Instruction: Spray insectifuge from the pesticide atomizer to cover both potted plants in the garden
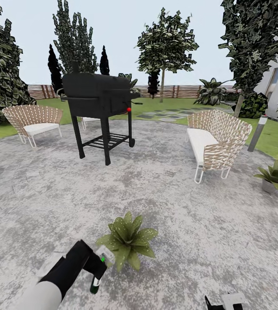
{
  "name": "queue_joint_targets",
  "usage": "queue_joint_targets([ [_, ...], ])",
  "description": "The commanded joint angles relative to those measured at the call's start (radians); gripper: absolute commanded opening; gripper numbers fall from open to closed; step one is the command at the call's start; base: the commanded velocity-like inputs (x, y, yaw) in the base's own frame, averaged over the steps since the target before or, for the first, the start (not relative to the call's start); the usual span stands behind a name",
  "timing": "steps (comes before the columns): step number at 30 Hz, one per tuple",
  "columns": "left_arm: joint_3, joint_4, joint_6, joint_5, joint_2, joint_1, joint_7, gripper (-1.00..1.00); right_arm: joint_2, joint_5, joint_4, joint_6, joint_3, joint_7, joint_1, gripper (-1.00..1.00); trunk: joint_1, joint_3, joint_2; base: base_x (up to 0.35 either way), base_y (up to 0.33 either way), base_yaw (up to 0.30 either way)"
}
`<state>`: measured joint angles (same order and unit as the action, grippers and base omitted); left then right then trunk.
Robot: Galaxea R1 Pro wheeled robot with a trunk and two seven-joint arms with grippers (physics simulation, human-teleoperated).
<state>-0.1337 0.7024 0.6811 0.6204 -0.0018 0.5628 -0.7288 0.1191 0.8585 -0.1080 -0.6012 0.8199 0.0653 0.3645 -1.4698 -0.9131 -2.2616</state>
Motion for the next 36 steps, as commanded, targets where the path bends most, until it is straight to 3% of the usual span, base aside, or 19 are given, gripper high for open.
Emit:
queue_joint_targets([
  [1,0.000,0.000,0.001,0.010,0.001,-0.001,-0.008,-1.00,0.000,0.002,0.000,-0.003,0.008,0.007,0.001,1.00,0.000,-0.001,0.000,0.000,0.000,0.000],
  [7,0.003,-0.066,0.002,0.011,0.023,-0.009,-0.001,-1.00,0.000,0.002,0.001,-0.003,0.008,0.007,0.001,1.00,0.000,-0.001,0.000,0.000,0.000,0.000],
  [24,0.001,-0.083,0.015,0.018,0.023,-0.007,0.002,-1.00,-0.001,0.002,0.001,-0.003,0.008,0.007,0.001,1.00,0.000,-0.009,0.000,0.062,0.000,0.000],
  [36,0.001,-0.068,0.032,0.018,0.016,0.006,0.002,-1.00,0.000,0.002,0.001,-0.003,0.008,0.007,0.001,1.00,-0.046,-0.047,-0.084,0.000,0.000,0.000],
])
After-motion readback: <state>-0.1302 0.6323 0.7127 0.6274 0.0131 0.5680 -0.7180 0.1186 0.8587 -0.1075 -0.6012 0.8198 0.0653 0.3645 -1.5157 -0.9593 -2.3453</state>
